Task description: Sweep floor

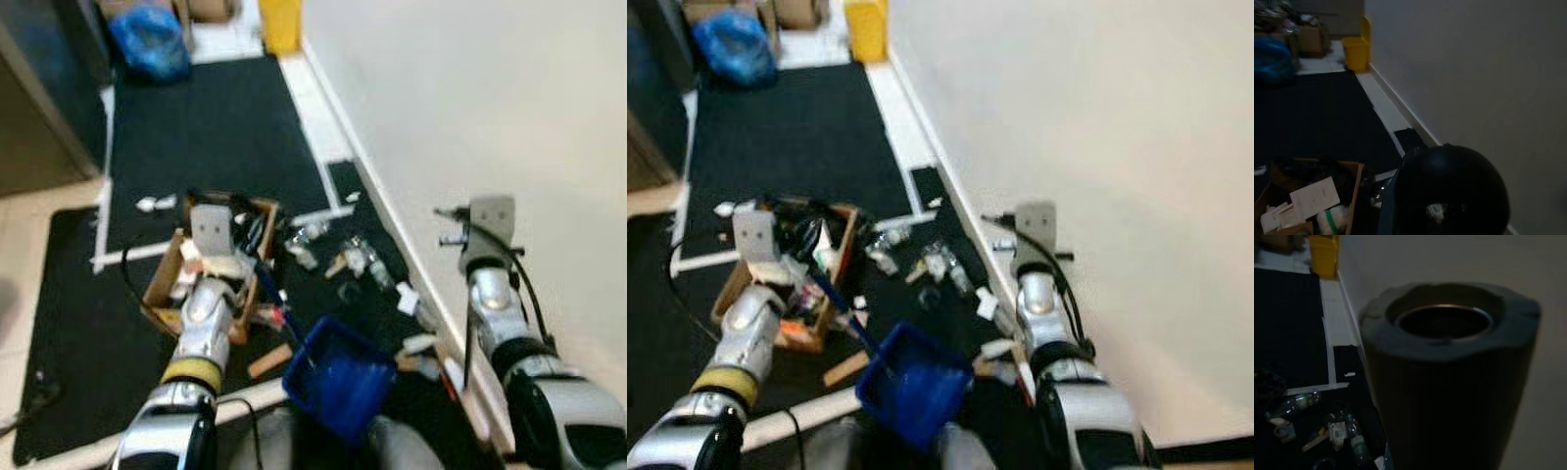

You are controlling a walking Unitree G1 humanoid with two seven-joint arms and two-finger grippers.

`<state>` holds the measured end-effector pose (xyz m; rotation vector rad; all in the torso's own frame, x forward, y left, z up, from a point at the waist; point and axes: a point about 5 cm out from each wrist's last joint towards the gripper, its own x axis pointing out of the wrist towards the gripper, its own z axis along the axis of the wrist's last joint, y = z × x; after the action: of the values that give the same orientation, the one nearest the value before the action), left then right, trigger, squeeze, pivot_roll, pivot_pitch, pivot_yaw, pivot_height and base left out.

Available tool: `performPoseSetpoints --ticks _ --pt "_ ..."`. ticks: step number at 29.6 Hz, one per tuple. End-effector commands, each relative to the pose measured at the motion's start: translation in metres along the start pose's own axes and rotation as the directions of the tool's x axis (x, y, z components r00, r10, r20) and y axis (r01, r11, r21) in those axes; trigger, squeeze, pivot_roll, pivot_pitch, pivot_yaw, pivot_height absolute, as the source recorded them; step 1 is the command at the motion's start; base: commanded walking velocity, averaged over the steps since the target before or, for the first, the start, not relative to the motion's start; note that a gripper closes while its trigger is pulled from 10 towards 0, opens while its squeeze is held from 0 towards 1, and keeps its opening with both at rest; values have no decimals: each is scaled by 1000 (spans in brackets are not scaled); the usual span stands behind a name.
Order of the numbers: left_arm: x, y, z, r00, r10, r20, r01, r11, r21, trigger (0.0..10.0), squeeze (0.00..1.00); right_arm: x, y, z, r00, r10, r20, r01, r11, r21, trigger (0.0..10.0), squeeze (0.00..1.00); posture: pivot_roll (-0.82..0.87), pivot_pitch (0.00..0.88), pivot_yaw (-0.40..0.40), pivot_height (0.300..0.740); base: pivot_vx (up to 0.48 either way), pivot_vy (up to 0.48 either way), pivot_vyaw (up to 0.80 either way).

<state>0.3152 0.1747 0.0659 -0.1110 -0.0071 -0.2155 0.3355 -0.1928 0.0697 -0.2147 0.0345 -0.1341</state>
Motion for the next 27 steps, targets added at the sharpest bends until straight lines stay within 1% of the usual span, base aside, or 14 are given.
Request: performPoseSetpoints --ticks 1,5,9,14,15,17,18,19,20,22,24,27 --pt "0 -2 2 1000 0 17 -1 1000 13 10000 0 0 1 3 999 27 30 -27 1000 8 10000 0 158 22 -30 740 0 0 0" --pt "-1 0 0 1000 14 6 -14 1000 26 10000 0 -1 3 2 999 41 29 -42 999 23 10000 0 155 28 -30 740 0 0 0" --pt "-2 2 0 1000 22 4 -22 999 43 10000 0 -2 3 1 999 44 28 -45 999 23 10000 0 152 34 -31 740 0 0 0" --pt "-4 7 1 999 54 6 -54 996 71 10000 0 -4 2 0 998 47 37 -47 999 16 10000 0 146 45 -30 740 0 0 0" --pt "-3 14 6 997 82 17 -83 992 96 10000 0 -4 2 1 997 52 55 -54 998 31 10000 0 143 52 -28 740 0 0 0" --pt "-3 16 8 996 92 22 -94 990 108 10000 0 -5 2 2 997 56 62 -58 998 39 10000 0 143 52 -28 740 0 0 0" --pt "-2 21 13 993 108 37 -112 983 143 10000 0 -5 4 3 995 70 77 -75 995 63 10000 0 142 61 -27 740 0 0 0" --pt "-2 23 16 992 114 46 -120 980 160 10000 0 -6 5 4 993 79 84 -86 993 77 10000 0 142 61 -27 740 0 0 0" --pt "-2 23 16 992 114 46 -120 980 160 10000 0 -6 5 4 993 79 84 -86 993 77 10000 0 142 61 -27 740 0 0 0" --pt "0 31 26 988 130 79 -143 971 192 10000 0 -6 8 6 990 92 108 -103 989 108 10000 0 144 75 -27 740 0 0 0" --pt "1 36 34 986 132 106 -152 965 212 10000 0 -7 10 7 988 99 116 -112 988 111 10000 0 146 93 -28 740 0 0 0" --pt "3 37 39 985 128 119 -152 964 217 10000 0 -7 12 9 986 106 130 -121 986 116 10000 0 146 103 -28 740 0 0 0"
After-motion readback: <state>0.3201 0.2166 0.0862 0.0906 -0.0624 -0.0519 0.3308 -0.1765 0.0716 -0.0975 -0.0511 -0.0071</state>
